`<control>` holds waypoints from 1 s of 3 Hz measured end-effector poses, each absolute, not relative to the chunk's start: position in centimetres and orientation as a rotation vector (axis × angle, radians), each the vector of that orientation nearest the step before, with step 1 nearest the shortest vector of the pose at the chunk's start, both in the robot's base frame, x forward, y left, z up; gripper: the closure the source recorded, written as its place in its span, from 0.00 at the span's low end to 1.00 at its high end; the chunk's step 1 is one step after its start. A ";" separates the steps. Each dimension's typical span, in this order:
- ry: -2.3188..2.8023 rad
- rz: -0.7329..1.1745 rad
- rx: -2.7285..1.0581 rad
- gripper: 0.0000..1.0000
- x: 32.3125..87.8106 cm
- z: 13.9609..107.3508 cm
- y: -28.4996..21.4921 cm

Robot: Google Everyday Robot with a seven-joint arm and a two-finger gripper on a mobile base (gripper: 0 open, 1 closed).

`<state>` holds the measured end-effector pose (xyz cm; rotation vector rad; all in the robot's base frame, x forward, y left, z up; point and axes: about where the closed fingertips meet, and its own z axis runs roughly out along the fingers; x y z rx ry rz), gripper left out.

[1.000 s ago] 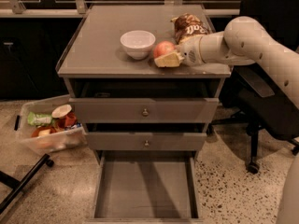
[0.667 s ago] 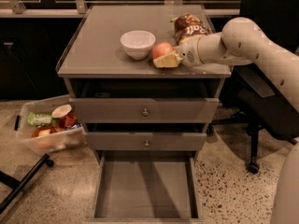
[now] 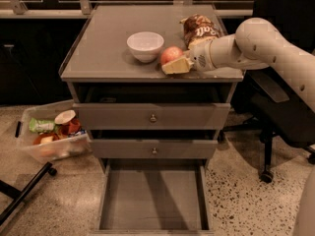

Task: Pick apple from bottom drawer and place on counter

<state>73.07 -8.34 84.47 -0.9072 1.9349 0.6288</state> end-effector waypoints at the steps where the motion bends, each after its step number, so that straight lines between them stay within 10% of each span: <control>1: 1.927 0.597 -0.918 0.11 72.5 85.8 -8.7; 3: 1.919 0.570 -0.908 0.00 72.3 86.7 -8.8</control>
Offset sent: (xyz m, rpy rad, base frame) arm -0.0114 -0.0154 0.0379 -0.0468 -0.0593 -0.0251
